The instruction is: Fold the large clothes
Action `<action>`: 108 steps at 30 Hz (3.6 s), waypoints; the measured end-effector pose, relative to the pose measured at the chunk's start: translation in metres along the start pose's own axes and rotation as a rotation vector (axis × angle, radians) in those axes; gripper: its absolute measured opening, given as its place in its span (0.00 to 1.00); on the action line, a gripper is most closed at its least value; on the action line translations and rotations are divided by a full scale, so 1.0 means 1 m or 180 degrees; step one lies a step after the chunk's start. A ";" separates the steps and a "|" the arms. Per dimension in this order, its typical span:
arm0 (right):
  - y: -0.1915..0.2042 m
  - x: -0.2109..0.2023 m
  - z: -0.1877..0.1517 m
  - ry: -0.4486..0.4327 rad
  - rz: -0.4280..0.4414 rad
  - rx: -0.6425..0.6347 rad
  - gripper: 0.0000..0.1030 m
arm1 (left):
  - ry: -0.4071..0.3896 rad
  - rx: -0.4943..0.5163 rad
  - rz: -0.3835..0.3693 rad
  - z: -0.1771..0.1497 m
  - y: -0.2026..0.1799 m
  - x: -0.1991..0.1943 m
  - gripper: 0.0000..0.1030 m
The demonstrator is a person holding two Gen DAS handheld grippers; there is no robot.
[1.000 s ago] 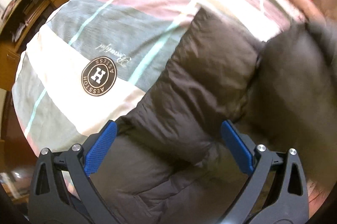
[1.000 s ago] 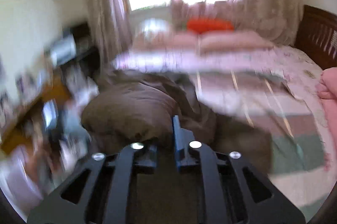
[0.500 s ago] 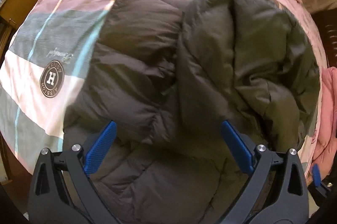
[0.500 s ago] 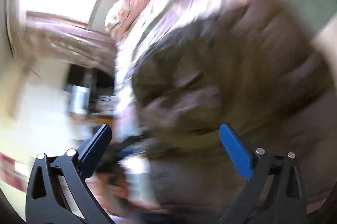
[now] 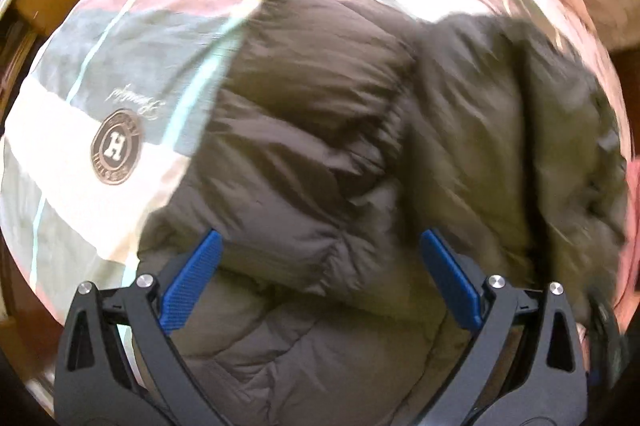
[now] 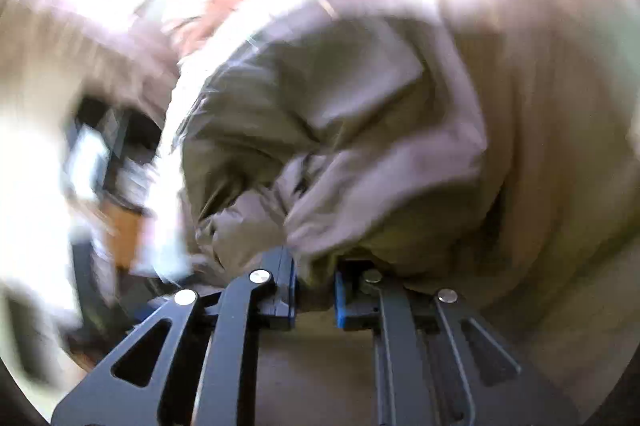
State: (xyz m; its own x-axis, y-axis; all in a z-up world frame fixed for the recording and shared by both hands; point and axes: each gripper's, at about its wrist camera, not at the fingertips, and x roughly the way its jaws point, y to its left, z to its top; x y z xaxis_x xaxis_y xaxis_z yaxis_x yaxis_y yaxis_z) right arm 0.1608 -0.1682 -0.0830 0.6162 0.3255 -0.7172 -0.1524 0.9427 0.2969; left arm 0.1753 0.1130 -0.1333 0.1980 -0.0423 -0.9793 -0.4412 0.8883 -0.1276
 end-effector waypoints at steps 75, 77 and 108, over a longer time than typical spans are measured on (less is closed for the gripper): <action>-0.064 0.054 -0.050 0.1507 -0.0253 0.0190 0.94 | 0.0189 0.1254 0.0306 -0.086 -0.071 0.023 0.98; -0.062 0.066 -0.065 0.1694 -0.0314 0.0138 0.94 | 0.0149 0.1388 0.0477 -0.092 -0.082 0.030 0.98; -0.061 0.058 -0.079 0.1377 -0.0531 -0.0040 0.99 | -0.0017 0.1580 0.0530 -0.094 -0.106 0.034 0.98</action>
State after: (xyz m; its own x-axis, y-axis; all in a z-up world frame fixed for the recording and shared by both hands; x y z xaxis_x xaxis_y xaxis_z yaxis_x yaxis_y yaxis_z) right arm 0.1450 -0.2013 -0.1924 0.2544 0.1676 -0.9525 -0.0896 0.9847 0.1494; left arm 0.1464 -0.0258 -0.1682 0.1657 0.1192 -0.9789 0.0007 0.9927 0.1210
